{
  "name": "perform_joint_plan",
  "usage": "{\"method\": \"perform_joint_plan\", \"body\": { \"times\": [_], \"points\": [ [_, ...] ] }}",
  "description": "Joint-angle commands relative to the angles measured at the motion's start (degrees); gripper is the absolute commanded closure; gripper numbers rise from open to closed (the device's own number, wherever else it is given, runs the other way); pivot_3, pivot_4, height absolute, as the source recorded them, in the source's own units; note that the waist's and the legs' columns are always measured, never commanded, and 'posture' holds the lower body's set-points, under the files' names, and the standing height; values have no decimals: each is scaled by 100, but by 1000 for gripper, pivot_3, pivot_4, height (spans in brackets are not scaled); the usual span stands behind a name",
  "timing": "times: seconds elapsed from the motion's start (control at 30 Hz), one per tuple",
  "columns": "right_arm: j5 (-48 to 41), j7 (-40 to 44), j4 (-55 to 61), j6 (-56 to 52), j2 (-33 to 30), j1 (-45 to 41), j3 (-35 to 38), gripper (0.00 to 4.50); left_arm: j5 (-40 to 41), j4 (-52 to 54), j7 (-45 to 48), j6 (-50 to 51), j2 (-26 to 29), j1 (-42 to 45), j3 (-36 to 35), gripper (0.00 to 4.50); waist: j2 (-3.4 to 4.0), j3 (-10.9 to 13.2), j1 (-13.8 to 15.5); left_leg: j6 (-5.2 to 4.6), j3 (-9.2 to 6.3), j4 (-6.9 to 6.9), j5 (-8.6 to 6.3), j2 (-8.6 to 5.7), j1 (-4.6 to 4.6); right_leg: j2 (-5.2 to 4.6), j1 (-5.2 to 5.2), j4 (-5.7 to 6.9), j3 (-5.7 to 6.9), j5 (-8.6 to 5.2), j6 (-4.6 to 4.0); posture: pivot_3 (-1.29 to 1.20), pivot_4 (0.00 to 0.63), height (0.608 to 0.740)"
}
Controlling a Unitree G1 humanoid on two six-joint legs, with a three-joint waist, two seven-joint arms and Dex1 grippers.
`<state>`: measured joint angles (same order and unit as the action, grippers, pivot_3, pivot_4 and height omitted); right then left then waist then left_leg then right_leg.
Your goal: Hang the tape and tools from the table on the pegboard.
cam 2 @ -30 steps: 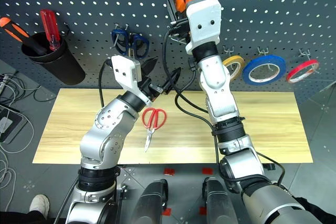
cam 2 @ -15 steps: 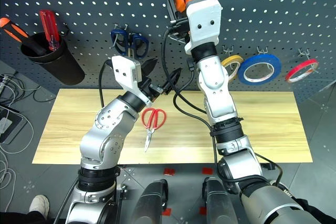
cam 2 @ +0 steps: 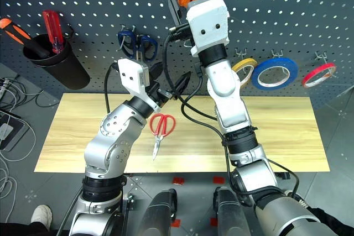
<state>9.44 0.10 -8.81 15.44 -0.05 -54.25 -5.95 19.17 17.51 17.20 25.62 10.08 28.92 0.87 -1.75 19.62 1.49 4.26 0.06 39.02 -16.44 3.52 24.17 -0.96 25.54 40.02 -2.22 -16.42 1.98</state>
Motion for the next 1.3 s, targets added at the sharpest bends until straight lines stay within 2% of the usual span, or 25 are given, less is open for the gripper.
{"method": "perform_joint_plan", "body": {
  "times": [0.03,0.27,0.73,0.97,1.0,1.1,1.3],
  "points": [
    [86,9,540,-4,-8,-33,-49,1536,22,277,73,-93,0,-21,54,0,0,0,0,0,0,0,0,0,0,0,0,1,0,0,0,166,269,740],
    [87,-52,414,-1,75,-47,-50,1536,21,254,103,-82,-24,9,76,0,0,-1,-1,0,0,0,0,0,0,0,0,1,0,0,0,169,269,740],
    [11,-411,-960,599,110,-504,132,1536,8,396,75,4,50,-59,50,0,-1,-1,5,-1,2,0,0,0,-1,0,0,2,0,0,0,205,289,740],
    [-64,-362,-1082,597,131,-423,119,1536,23,433,46,30,92,-70,22,0,-1,-1,11,-1,1,0,0,-1,-1,0,0,2,0,0,0,209,294,740],
    [-68,-360,-1069,590,131,-408,121,816,26,438,43,34,95,-71,19,0,-1,-1,12,-1,1,0,0,0,-1,0,0,2,0,0,0,206,296,740],
    [-106,-321,-1016,562,124,-344,128,12,41,439,44,34,97,-64,6,0,-1,-1,12,-1,1,0,0,-1,-1,0,0,2,0,0,0,206,296,740],
    [-132,-285,-954,537,107,-293,143,12,65,431,62,38,114,-47,-11,0,-1,-1,12,-1,1,0,0,0,-1,0,0,2,0,0,0,200,297,740]
  ]
}}
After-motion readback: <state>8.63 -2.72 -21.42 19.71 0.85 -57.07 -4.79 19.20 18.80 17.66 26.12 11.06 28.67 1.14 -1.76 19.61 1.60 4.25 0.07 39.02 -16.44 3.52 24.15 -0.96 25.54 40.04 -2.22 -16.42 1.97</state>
